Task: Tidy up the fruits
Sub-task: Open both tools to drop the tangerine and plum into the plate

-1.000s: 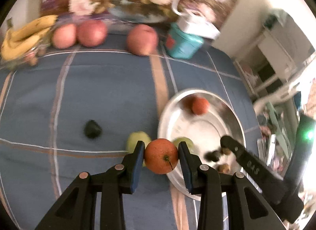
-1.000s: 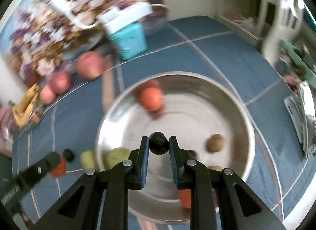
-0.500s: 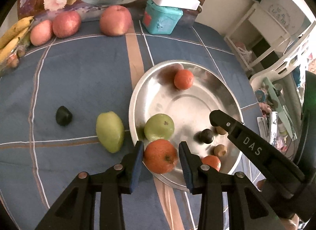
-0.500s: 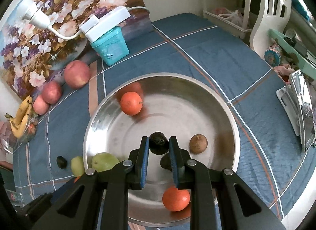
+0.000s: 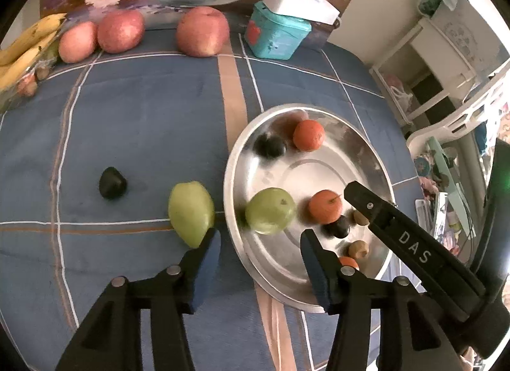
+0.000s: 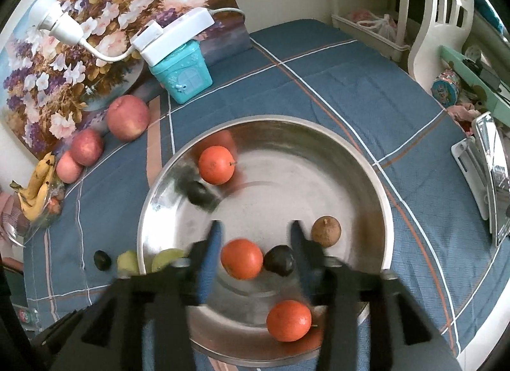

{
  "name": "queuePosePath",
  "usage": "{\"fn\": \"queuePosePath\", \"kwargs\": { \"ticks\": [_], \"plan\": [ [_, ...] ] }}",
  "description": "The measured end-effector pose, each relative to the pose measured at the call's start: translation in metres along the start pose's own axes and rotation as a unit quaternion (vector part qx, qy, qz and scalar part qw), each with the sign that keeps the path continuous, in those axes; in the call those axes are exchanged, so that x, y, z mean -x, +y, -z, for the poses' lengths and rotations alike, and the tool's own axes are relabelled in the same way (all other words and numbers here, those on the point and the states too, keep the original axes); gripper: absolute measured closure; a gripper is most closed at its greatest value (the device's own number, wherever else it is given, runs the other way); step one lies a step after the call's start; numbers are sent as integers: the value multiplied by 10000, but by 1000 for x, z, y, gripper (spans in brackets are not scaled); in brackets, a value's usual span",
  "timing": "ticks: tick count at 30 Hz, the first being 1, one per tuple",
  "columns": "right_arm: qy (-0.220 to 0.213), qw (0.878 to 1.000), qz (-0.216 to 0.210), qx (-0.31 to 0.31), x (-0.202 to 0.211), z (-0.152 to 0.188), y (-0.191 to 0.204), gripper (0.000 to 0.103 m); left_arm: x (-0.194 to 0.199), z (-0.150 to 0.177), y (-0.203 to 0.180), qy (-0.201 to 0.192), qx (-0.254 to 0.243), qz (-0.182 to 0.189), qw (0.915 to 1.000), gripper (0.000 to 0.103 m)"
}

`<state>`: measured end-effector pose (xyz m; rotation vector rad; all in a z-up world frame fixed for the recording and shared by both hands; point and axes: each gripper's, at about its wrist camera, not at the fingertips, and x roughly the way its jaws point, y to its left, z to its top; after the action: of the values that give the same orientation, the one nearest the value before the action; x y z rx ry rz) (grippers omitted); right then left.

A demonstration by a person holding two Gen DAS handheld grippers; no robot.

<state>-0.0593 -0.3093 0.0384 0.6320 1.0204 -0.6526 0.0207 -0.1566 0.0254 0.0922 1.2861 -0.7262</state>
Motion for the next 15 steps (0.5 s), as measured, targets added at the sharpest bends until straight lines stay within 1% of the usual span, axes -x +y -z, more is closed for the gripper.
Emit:
{"fn": "queuePosePath", "kwargs": {
  "ticks": [2, 4, 6, 9, 11, 13, 15],
  "plan": [
    [-3, 10000, 35, 15, 0, 0, 0, 49, 1, -1, 3, -33, 23, -76, 10000, 39],
    [4, 10000, 74, 23, -1, 0, -1, 40, 1, -2, 5, -53, 47, -149, 9999, 30],
    [15, 10000, 95, 8, -2, -1, -2, 34, 1, -3, 10, -58, 123, -194, 9997, 25],
    [31, 9999, 137, -5, -4, -1, -4, 32, 0, -6, 19, -72, 222, -332, 9992, 19],
    [40, 9998, 194, 26, -5, 0, -4, 29, 2, -8, 28, -131, 349, -464, 9982, 12],
    [35, 9997, 244, 71, -6, 1, -3, 13, 4, -10, 36, -200, 474, -529, 9973, 1],
    [6, 9995, 266, 142, -6, 2, 0, 12, 10, -13, 49, -326, 641, -629, 9954, 0]
  ]
}}
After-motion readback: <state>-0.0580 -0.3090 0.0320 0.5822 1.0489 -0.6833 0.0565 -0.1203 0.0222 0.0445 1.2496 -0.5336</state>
